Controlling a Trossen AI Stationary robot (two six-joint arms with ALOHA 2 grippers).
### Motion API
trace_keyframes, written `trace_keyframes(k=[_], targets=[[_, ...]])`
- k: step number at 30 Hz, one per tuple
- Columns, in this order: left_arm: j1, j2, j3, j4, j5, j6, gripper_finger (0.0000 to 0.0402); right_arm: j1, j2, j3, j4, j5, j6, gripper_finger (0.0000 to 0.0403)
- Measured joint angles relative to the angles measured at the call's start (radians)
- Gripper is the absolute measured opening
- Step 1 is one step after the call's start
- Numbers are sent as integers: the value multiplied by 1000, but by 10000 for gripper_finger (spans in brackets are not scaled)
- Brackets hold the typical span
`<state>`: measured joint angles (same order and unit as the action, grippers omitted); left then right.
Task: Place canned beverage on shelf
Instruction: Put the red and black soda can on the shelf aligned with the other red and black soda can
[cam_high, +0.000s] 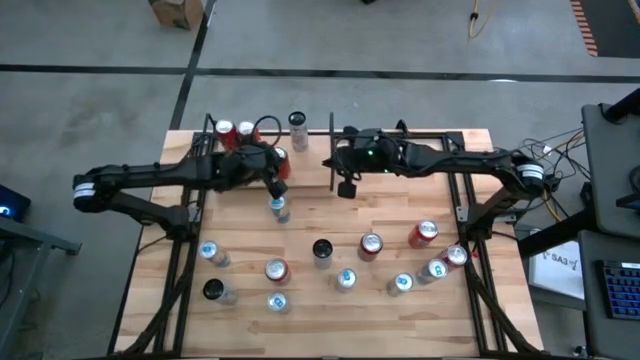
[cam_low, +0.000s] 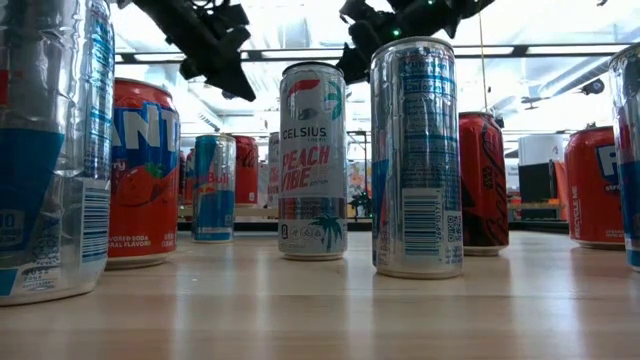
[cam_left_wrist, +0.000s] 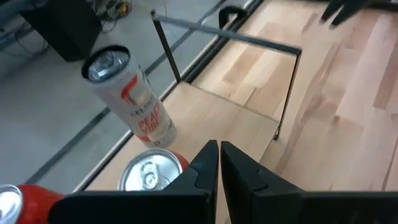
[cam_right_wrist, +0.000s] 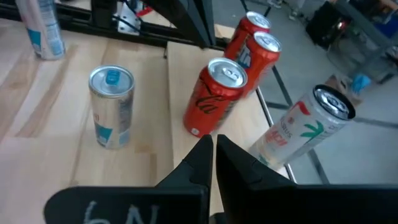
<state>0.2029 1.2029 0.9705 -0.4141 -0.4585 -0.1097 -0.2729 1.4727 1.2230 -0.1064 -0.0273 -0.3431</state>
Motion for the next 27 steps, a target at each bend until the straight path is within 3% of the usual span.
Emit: trace_keyframes(k=[4, 8, 13, 19, 27], targets=[[9, 63, 45, -56, -2, -47, 0, -5, -7, -13, 8, 0, -49, 9], [25, 127, 124, -231, -2, -96, 0, -29, -17, -21, -17, -15, -45, 9], [43, 184, 234, -442, -3, -136, 0, -90, -29, -70, -23, -138, -37, 9], [81, 227, 330, -506, 23, -77, 0, -185, -61, -116, -12, -263, 33, 9], [188, 277, 376, -536, 155, -38, 0, -208, -93, -172, -6, -274, 56, 9]])
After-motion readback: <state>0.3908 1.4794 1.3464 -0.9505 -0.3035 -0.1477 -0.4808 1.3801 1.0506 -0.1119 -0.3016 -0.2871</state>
